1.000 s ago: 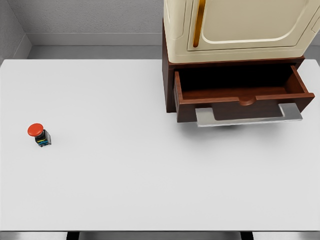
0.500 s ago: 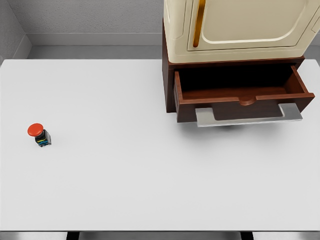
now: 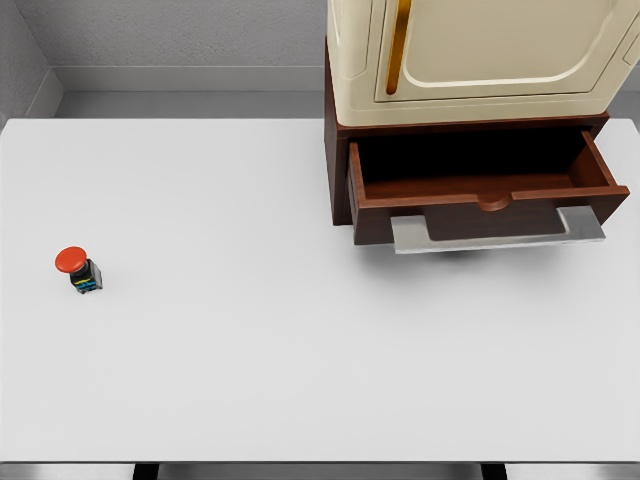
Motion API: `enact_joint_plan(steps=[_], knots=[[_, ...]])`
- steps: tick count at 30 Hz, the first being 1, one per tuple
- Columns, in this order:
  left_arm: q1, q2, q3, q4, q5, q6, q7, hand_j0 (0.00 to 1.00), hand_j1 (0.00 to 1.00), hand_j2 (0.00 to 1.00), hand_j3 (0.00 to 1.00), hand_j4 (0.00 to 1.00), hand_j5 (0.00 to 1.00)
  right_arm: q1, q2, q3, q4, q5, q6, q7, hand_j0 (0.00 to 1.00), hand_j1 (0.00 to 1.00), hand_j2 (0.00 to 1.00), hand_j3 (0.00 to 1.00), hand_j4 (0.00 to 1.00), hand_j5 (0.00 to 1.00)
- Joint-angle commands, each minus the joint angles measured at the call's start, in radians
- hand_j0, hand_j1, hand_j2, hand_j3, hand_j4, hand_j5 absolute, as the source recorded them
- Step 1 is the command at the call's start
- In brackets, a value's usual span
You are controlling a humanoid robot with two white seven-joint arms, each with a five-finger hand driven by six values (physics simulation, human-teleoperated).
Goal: Put the switch into the drawer with left arm, and close the drawer with right arm
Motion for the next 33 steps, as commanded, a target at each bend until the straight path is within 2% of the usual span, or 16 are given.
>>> enact_joint_plan(steps=[1,3,7,9,11,13,14,17,20,21,22,26,28,30,32,33], knots=[[0.006,0.0,0.002,0.013,0.001,0.005,0.001,1.0,1.0,1.0,1.0,1.0,1.0,0.0,0.0,-0.001,0.0,0.0,0.0,0.0,1.0,1.0,1.0,1.0,1.0,1.0],[0.029,0.0,0.002,0.008,0.007,0.056,0.001,1.0,1.0,1.0,1.0,1.0,1.0,0.0,0.0,0.001,0.0,0.0,0.0,0.0,1.0,1.0,1.0,1.0,1.0,1.0],[-0.046,0.466,0.16,0.007,0.01,0.137,0.124,1.0,1.0,1.0,1.0,1.0,1.0,0.0,0.0,-0.001,0.0,0.0,0.0,0.0,1.0,1.0,1.0,1.0,1.0,1.0],[-0.051,0.601,0.16,0.007,0.01,0.154,0.274,1.0,1.0,1.0,1.0,1.0,1.0,0.0,0.0,0.001,0.003,0.009,0.003,0.0,1.0,1.0,1.0,1.0,1.0,1.0],[-0.051,0.721,0.162,0.008,0.01,0.159,0.313,1.0,1.0,1.0,1.0,1.0,1.0,0.015,0.0,0.002,0.035,0.015,0.044,-0.052,1.0,1.0,1.0,1.0,1.0,1.0],[-0.051,0.792,0.163,0.005,0.01,0.173,0.311,1.0,1.0,1.0,1.0,1.0,1.0,0.031,0.0,0.002,0.034,0.014,0.073,-0.777,1.0,1.0,1.0,1.0,1.0,1.0],[-0.052,0.808,0.16,0.011,0.004,0.179,0.313,1.0,1.0,1.0,1.0,1.0,1.0,0.029,0.0,0.004,0.031,0.014,0.073,-0.854,1.0,1.0,1.0,1.0,1.0,1.0],[-0.118,0.876,0.148,-0.018,0.005,0.228,0.291,1.0,1.0,1.0,1.0,1.0,1.0,0.08,0.0,0.005,0.028,0.017,0.067,-0.853,1.0,1.0,1.0,1.0,1.0,1.0],[-0.146,0.991,0.142,-0.064,-0.001,0.222,0.291,1.0,1.0,1.0,1.0,1.0,1.0,0.202,-0.434,0.002,0.02,0.017,0.067,-0.853,1.0,1.0,1.0,1.0,1.0,1.0],[-0.14,1.06,0.102,-0.183,-0.005,0.167,0.296,1.0,1.0,1.0,1.0,1.0,1.0,0.219,-0.598,0.002,0.008,0.017,0.067,-0.853,1.0,1.0,1.0,1.0,1.0,1.0],[-0.146,1.134,0.088,-0.268,-0.002,0.125,0.297,1.0,1.0,1.0,1.0,1.0,1.0,0.221,-0.695,0.007,0.005,0.017,0.067,-0.853,1.0,1.0,1.0,1.0,1.0,1.0],[-0.362,1.272,0.171,-0.263,-0.001,0.127,0.296,1.0,1.0,1.0,1.0,1.0,1.0,0.19,-1.052,0.001,-0.057,0.017,0.066,-0.853,1.0,1.0,1.0,1.0,1.0,1.0],[-0.423,1.298,0.172,-0.276,0.001,0.01,0.291,1.0,1.0,1.0,1.0,1.0,1.0,0.169,-1.161,0.001,-0.09,0.018,0.064,-0.853,1.0,1.0,1.0,1.0,1.0,1.0],[-0.437,1.293,0.186,-0.274,0.002,-0.284,0.29,1.0,1.0,1.0,1.0,1.0,1.0,0.189,-1.17,-0.002,-0.106,0.026,0.017,-0.853,1.0,1.0,1.0,1.0,1.0,1.0],[-0.43,1.263,0.192,-0.299,0.001,-0.368,0.277,1.0,1.0,1.0,1.0,1.0,1.0,0.259,-1.17,-0.004,-0.083,0.027,-0.506,-0.865,1.0,1.0,1.0,1.0,1.0,1.0],[-0.429,1.235,0.192,-0.452,-0.004,-0.368,0.277,1.0,1.0,1.0,1.0,1.0,1.0,0.31,-1.173,-0.008,-0.052,-0.011,-0.551,-0.879,1.0,1.0,1.0,1.0,1.0,1.0]])
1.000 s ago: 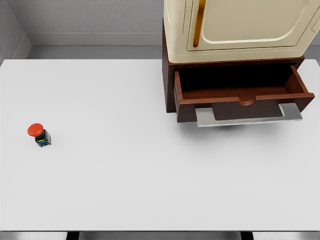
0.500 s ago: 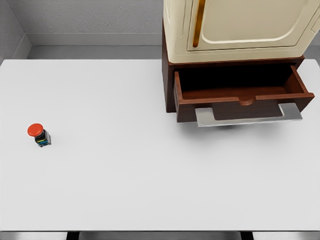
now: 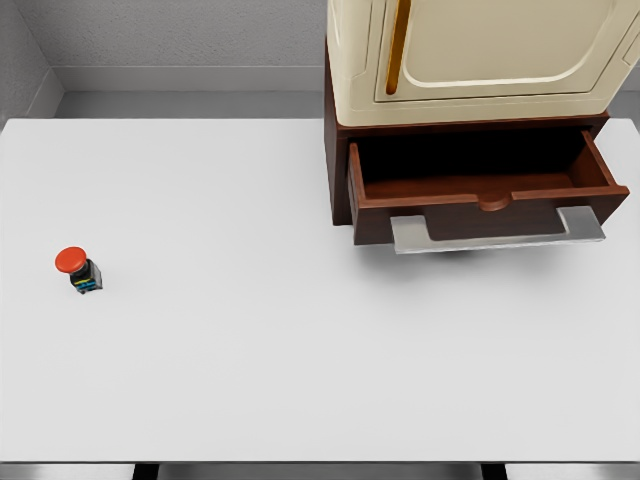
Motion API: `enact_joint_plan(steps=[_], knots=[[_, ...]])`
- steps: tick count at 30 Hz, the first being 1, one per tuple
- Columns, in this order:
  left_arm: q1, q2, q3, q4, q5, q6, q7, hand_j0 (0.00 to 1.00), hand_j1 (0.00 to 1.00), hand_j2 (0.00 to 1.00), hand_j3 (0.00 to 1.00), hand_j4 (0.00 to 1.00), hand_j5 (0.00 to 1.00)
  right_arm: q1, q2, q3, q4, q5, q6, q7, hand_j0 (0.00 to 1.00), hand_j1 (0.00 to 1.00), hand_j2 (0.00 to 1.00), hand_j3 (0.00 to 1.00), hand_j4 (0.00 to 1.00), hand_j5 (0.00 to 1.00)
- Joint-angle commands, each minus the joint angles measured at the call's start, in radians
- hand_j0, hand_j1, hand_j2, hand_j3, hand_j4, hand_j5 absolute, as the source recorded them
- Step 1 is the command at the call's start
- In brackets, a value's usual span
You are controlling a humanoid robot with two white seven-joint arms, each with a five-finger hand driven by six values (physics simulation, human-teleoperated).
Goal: Put the switch into the drawer with left arm, and close the drawer with right arm
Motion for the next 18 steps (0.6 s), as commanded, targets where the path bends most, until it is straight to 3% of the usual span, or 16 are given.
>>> enact_joint_plan(steps=[1,2,3,4,5,6,7,8,9,10,13,16,18], knots=[[-0.001,-0.05,-0.074,-0.273,-0.002,-0.098,-0.007,1.0,1.0,1.0,1.0,1.0,1.0,0.002,-0.037,-0.035,0.053,-0.197,-0.268,-0.056,1.0,1.0,1.0,1.0,1.0,1.0],[-0.001,-0.048,-0.216,-0.4,0.0,-0.098,-0.004,1.0,1.0,1.0,1.0,1.0,1.0,0.003,-0.057,-0.038,0.128,-0.276,-0.268,-0.056,1.0,1.0,1.0,1.0,1.0,1.0],[-0.005,-0.048,-0.338,-0.584,-0.003,-0.098,-0.002,1.0,1.0,1.0,1.0,1.0,1.0,0.003,-0.068,-0.038,0.202,-0.279,-0.268,-0.056,1.0,1.0,1.0,1.0,1.0,1.0],[-0.005,-0.053,-0.391,-0.729,-0.008,-0.098,-0.002,1.0,1.0,1.0,1.0,1.0,1.0,0.006,-0.072,-0.029,0.227,-0.274,-0.268,-0.053,1.0,1.0,1.0,1.0,1.0,1.0],[-0.005,-0.041,-0.47,-0.842,-0.026,-0.098,-0.002,1.0,1.0,1.0,1.0,1.0,1.0,0.054,-0.089,-0.039,0.098,-0.224,-0.268,0.009,1.0,1.0,1.0,1.0,1.0,1.0],[-0.006,-0.044,-0.489,-0.902,-0.051,-0.098,-0.001,1.0,1.0,1.0,1.0,1.0,1.0,0.06,-0.074,-0.164,-0.078,-0.215,-0.268,0.176,1.0,1.0,1.0,1.0,1.0,1.0],[-0.012,-0.044,-0.489,-0.971,-0.142,-0.098,-0.002,1.0,1.0,1.0,1.0,1.0,1.0,0.08,0.007,-0.448,-0.283,-0.158,-0.268,0.519,1.0,1.0,1.0,1.0,1.0,1.0],[-0.02,-0.032,-0.486,-0.995,-0.238,-0.098,-0.002,1.0,1.0,1.0,1.0,1.0,1.0,0.095,0.099,-0.639,-0.538,-0.071,-0.268,0.747,1.0,1.0,1.0,1.0,1.0,1.0],[-0.024,-0.021,-0.486,-1.003,-0.272,-0.098,-0.002,1.0,1.0,1.0,1.0,1.0,1.0,0.112,0.198,-0.771,-0.768,0.037,-0.268,0.869,1.0,1.0,1.0,1.0,1.0,1.0],[-0.034,-0.018,-0.487,-1.005,-0.287,-0.098,-0.005,1.0,1.0,1.0,1.0,1.0,1.0,0.115,0.259,-0.806,-0.979,0.111,-0.268,0.869,1.0,1.0,1.0,1.0,1.0,1.0],[-0.049,-0.019,-0.489,-1.009,-0.315,-0.098,-0.063,1.0,1.0,1.0,1.0,1.0,1.0,0.101,0.27,-0.786,-1.143,0.117,-0.268,0.869,1.0,1.0,1.0,1.0,1.0,1.0],[-0.049,-0.033,-0.489,-1.009,-0.318,-0.098,-0.137,1.0,1.0,1.0,1.0,1.0,1.0,0.095,0.261,-0.759,-1.235,0.115,-0.268,0.869,1.0,1.0,1.0,1.0,1.0,1.0],[-0.052,-0.031,-0.489,-1.011,-0.347,-0.098,-0.137,1.0,1.0,1.0,1.0,1.0,1.0,0.098,0.236,-0.619,-1.321,0.118,-0.268,0.869,1.0,1.0,1.0,1.0,1.0,1.0]])
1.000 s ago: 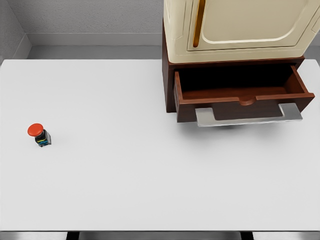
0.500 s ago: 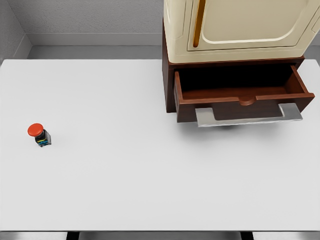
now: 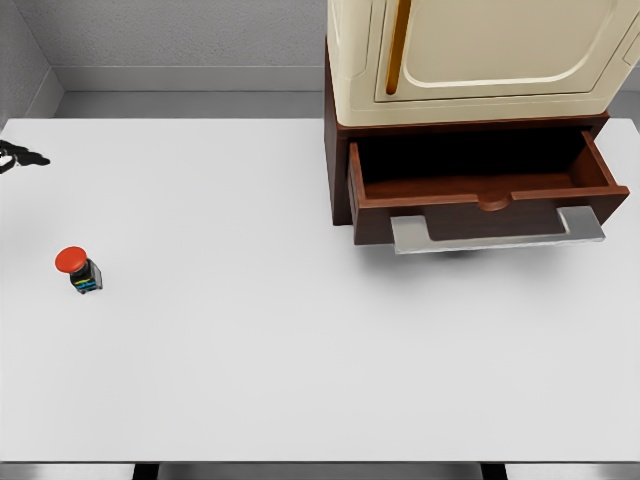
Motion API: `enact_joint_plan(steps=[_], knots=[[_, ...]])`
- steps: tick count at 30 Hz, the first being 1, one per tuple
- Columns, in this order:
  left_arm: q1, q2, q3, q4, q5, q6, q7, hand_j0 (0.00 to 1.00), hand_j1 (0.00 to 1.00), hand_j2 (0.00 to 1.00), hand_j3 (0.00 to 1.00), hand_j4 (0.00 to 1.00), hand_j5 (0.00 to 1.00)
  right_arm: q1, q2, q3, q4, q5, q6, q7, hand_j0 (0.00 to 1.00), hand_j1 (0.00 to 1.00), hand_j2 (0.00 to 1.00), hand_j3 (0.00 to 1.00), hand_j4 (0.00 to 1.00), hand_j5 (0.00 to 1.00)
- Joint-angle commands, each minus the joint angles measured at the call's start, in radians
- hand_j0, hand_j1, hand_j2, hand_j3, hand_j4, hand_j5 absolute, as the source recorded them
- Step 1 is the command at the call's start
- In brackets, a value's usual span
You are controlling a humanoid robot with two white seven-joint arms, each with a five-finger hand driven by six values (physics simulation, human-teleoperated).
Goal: Put the switch into the drawer with left arm, and close the drawer with right arm
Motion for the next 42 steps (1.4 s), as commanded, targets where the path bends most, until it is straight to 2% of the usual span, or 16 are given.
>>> enact_joint_plan(steps=[1,3,6,9,13,15,17,21,24,27,30,35,42], knots=[[0.0,-0.002,-0.001,-0.018,-0.044,0.001,-0.02,1.0,1.0,1.0,1.0,1.0,1.0,0.0,0.002,0.081,-0.187,0.021,0.001,0.027,1.0,1.0,1.0,1.0,1.0,1.0],[-0.008,-0.028,-0.002,-0.044,-0.134,0.001,-0.022,1.0,1.0,1.0,1.0,1.0,1.0,0.012,0.024,0.112,-0.242,0.03,0.001,0.027,1.0,1.0,1.0,1.0,1.0,1.0],[-0.014,-0.058,-0.004,-0.076,-0.177,0.001,-0.027,1.0,1.0,1.0,1.0,1.0,1.0,0.015,0.019,0.222,-0.248,0.029,0.001,0.027,1.0,1.0,1.0,1.0,1.0,1.0],[-0.017,-0.059,-0.014,-0.103,-0.18,0.001,-0.056,1.0,1.0,1.0,1.0,1.0,1.0,0.003,0.013,0.348,-0.266,0.032,0.001,0.027,1.0,1.0,1.0,1.0,1.0,1.0],[-0.017,-0.07,-0.014,-0.105,-0.182,0.001,-0.06,1.0,1.0,1.0,1.0,1.0,1.0,-0.017,0.01,0.491,-0.417,0.073,0.001,0.027,1.0,1.0,1.0,1.0,1.0,1.0],[-0.017,-0.068,-0.014,-0.105,-0.182,0.001,-0.059,1.0,1.0,1.0,1.0,1.0,1.0,-0.021,0.01,0.496,-0.483,0.105,0.001,0.027,1.0,1.0,1.0,1.0,1.0,1.0],[-0.017,-0.068,-0.016,-0.105,-0.18,0.001,-0.059,1.0,1.0,1.0,1.0,1.0,1.0,-0.054,-0.028,0.494,-0.509,0.105,0.001,0.027,1.0,1.0,1.0,1.0,1.0,1.0],[-0.017,-0.068,-0.016,-0.105,-0.18,0.001,-0.059,1.0,1.0,1.0,1.0,1.0,1.0,-0.104,-0.059,0.503,-0.519,0.096,0.001,0.027,1.0,1.0,1.0,1.0,1.0,1.0],[-0.017,-0.068,-0.016,-0.105,-0.18,0.001,-0.059,1.0,1.0,1.0,1.0,1.0,1.0,-0.164,-0.079,0.637,-0.521,0.098,0.001,0.027,1.0,1.0,1.0,1.0,1.0,1.0],[-0.017,-0.068,-0.016,-0.105,-0.18,0.001,-0.059,1.0,1.0,1.0,1.0,1.0,1.0,-0.181,-0.08,0.698,-0.521,0.098,0.001,0.027,1.0,1.0,1.0,1.0,1.0,1.0],[-0.017,-0.068,-0.016,-0.105,-0.18,0.001,-0.059,1.0,1.0,1.0,1.0,1.0,1.0,-0.239,-0.079,0.778,-0.521,0.098,0.001,0.027,1.0,1.0,1.0,1.0,1.0,1.0],[-0.017,-0.067,-0.016,-0.107,-0.18,0.001,-0.059,1.0,1.0,1.0,1.0,1.0,1.0,-0.282,-0.079,0.813,-0.523,0.091,0.001,0.027,1.0,1.0,1.0,1.0,1.0,1.0],[-0.015,-0.067,-0.016,-0.116,-0.18,0.001,-0.059,1.0,1.0,1.0,1.0,1.0,1.0,-0.296,-0.08,0.815,-0.521,0.091,0.001,0.027,1.0,1.0,1.0,1.0,1.0,1.0]])
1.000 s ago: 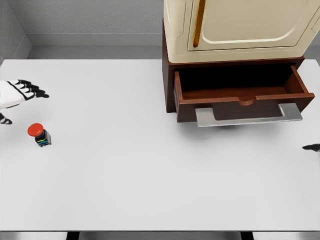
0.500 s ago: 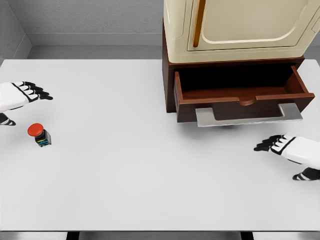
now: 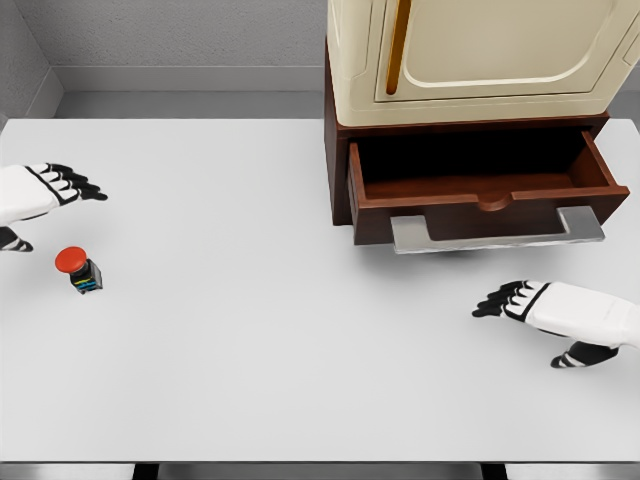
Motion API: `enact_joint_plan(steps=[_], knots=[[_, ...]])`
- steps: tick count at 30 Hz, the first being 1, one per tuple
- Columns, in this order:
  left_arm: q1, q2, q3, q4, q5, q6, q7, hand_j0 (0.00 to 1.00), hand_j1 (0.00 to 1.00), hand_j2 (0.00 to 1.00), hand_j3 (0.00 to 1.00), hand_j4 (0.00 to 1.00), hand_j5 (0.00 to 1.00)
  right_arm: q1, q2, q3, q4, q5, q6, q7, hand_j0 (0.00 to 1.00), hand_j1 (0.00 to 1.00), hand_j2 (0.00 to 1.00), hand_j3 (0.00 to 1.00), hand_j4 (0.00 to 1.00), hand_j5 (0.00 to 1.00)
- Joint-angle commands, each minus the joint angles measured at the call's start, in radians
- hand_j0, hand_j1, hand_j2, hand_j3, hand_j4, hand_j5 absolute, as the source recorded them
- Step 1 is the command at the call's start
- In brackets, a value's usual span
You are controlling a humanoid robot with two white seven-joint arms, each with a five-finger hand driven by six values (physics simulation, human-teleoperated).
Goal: Put the switch into the drawer with left arm, and close the drawer with right arm
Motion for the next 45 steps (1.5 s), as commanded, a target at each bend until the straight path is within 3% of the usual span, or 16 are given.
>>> enact_joint_plan(steps=[1,5,8,17,25,28,31,45], knots=[[0.0,0.002,0.0,-0.008,0.005,0.001,0.0,1.0,1.0,1.0,1.0,1.0,1.0,0.0,-0.001,0.003,0.001,-0.007,0.003,0.0,1.0,1.0,1.0,1.0,1.0,1.0],[0.0,0.006,-0.028,-0.02,0.007,0.001,0.0,1.0,1.0,1.0,1.0,1.0,1.0,0.0,-0.002,0.003,0.001,-0.007,0.003,0.0,1.0,1.0,1.0,1.0,1.0,1.0],[0.0,0.011,-0.086,-0.021,0.01,0.001,0.0,1.0,1.0,1.0,1.0,1.0,1.0,0.0,-0.002,0.005,0.001,-0.007,0.003,0.0,1.0,1.0,1.0,1.0,1.0,1.0],[0.0,0.035,-0.088,-0.061,0.013,0.001,0.008,1.0,1.0,1.0,1.0,1.0,1.0,0.0,-0.002,0.006,0.001,-0.007,0.003,0.0,1.0,1.0,1.0,1.0,1.0,1.0],[-0.002,0.064,-0.138,-0.116,0.01,0.001,0.008,1.0,1.0,1.0,1.0,1.0,1.0,0.0,-0.002,0.006,0.001,-0.007,0.003,0.0,1.0,1.0,1.0,1.0,1.0,1.0],[-0.002,0.084,-0.152,-0.149,0.008,0.001,0.008,0.92,0.92,0.92,0.92,0.92,0.92,0.002,-0.004,0.006,0.001,-0.005,0.003,0.0,1.0,1.0,1.0,1.0,1.0,1.0],[-0.002,0.084,-0.152,-0.149,0.008,0.001,0.007,0.77,0.77,0.77,0.77,0.77,0.77,0.002,-0.004,0.006,0.001,-0.005,0.003,0.0,1.0,1.0,1.0,1.0,1.0,1.0],[-0.002,0.095,-0.155,-0.141,0.004,0.001,0.004,0.73,0.73,0.73,0.73,0.73,0.73,0.003,-0.015,0.005,0.001,-0.005,0.003,0.0,1.0,1.0,1.0,1.0,1.0,1.0]])
